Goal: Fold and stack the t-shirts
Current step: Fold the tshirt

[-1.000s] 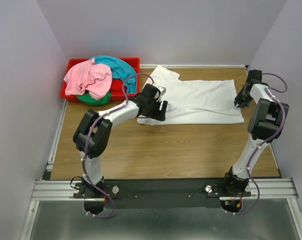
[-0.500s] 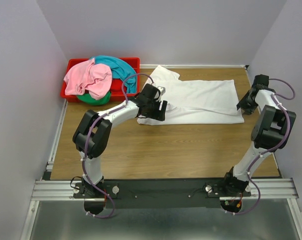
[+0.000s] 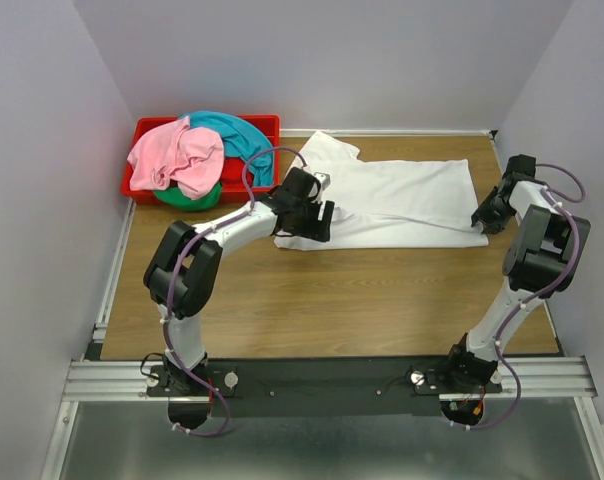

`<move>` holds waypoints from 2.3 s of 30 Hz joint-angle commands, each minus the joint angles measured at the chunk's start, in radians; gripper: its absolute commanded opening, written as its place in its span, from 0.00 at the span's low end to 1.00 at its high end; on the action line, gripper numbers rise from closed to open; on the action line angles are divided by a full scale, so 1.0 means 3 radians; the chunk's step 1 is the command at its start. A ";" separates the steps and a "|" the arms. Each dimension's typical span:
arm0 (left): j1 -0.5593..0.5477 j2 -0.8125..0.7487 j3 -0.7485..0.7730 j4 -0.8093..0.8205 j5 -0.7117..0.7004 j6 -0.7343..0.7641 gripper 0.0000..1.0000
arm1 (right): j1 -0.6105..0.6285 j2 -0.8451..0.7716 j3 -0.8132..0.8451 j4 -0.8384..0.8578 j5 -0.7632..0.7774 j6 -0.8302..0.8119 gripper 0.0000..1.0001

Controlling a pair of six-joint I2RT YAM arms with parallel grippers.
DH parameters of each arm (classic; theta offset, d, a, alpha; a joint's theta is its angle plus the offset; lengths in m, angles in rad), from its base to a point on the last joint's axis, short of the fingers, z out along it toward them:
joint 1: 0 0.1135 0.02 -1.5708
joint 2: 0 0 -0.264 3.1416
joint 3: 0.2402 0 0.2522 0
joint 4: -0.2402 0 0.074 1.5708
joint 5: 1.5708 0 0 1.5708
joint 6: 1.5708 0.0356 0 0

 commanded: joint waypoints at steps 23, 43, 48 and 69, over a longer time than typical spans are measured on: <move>-0.0045 -0.0161 -0.0116 0.0019 -0.0104 -0.0088 0.80 | -0.0001 0.0455 0.0558 0.0065 -0.0298 0.0302 0.10; -0.0060 -0.0033 -0.0146 -0.0017 -0.0140 -0.0058 0.80 | -0.0046 0.0783 0.1079 0.0065 -0.0410 0.1033 0.31; -0.0060 -0.0007 -0.0202 0.0009 -0.0140 -0.0058 0.80 | -0.0057 0.0915 0.1289 0.0071 -0.0497 0.1284 0.38; -0.0080 0.0156 0.0390 -0.0032 -0.0032 -0.0053 0.81 | 0.0285 -0.0152 0.0262 0.0219 -0.0620 0.0543 0.51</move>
